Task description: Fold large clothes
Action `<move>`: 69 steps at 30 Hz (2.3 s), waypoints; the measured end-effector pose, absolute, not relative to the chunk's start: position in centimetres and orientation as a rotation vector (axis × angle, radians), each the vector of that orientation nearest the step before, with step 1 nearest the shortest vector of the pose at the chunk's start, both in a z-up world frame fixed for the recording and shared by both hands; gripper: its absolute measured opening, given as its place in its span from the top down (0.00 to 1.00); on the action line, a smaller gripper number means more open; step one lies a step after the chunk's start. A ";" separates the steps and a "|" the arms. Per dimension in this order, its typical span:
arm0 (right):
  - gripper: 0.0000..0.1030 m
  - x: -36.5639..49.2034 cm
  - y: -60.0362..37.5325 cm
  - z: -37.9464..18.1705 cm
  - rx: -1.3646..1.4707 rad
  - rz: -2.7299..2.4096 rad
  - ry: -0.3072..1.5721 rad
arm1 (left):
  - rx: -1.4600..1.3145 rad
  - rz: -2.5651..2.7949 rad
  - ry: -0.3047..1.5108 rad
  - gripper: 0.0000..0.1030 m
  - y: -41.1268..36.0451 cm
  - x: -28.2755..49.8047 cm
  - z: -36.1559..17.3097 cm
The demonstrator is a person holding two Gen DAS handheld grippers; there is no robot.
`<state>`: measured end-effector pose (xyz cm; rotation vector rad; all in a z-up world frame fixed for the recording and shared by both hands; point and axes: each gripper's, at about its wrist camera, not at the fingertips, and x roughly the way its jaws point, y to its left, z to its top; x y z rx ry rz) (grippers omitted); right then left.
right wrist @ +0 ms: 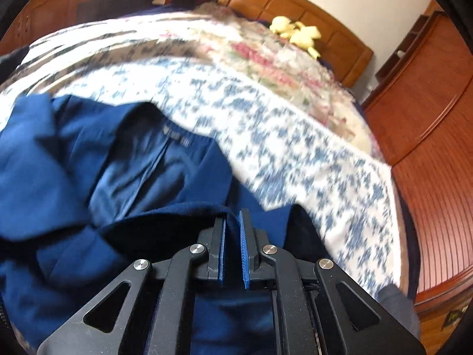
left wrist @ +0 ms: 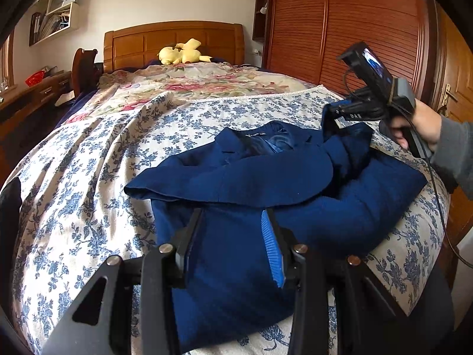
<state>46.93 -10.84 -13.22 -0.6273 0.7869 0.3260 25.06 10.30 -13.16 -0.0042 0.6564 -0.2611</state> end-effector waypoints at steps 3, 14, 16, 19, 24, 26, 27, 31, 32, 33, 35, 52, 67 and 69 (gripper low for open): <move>0.89 47.5 -9.8 -12.9 -0.626 0.317 0.795 | -0.007 -0.258 0.651 0.63 10.5 25.0 -13.1; 0.48 43.0 -7.5 -14.1 -0.583 0.414 0.757 | -0.017 -0.244 0.649 0.63 11.3 25.1 -13.1; 0.48 41.7 -6.8 -13.9 -0.567 0.465 0.758 | -0.022 -0.239 0.645 0.63 11.5 25.1 -13.0; 0.47 39.5 -5.3 -13.6 -0.543 0.555 0.764 | -0.026 -0.233 0.640 0.63 11.8 25.0 -12.9; 0.46 36.3 -2.7 -14.3 -0.515 0.671 0.790 | -0.036 -0.213 0.642 0.63 12.5 25.1 -12.9; 0.46 35.4 -1.8 -15.1 -0.481 0.719 0.833 | -0.040 -0.206 0.642 0.63 12.8 25.1 -13.0; 0.46 35.1 -1.4 -15.4 -0.476 0.735 0.842 | -0.042 -0.203 0.642 0.63 13.0 25.1 -13.0; 0.46 33.6 0.4 -16.7 -0.522 0.763 0.850 | -0.049 -0.193 0.644 0.63 13.4 25.2 -13.1; 0.46 33.5 0.8 -17.0 -0.557 0.741 0.849 | -0.051 -0.192 0.644 0.64 13.5 25.2 -13.1; 0.46 33.7 1.2 -17.3 -0.591 0.714 0.849 | -0.054 -0.191 0.644 0.64 13.6 25.2 -13.2; 0.47 34.6 1.0 -17.5 -0.611 0.649 0.841 | -0.054 -0.189 0.645 0.63 13.7 25.2 -13.2; 0.98 44.7 -0.6 -13.4 -0.601 0.423 0.675 | -0.060 -0.198 0.648 0.63 13.8 25.7 -13.3; 0.51 42.7 -0.9 -14.8 -0.514 0.504 0.736 | -0.062 -0.196 0.634 0.63 13.9 25.6 -13.2; 0.51 42.4 -0.6 -15.4 -0.515 0.539 0.759 | -0.061 -0.197 0.633 0.63 13.8 25.6 -13.1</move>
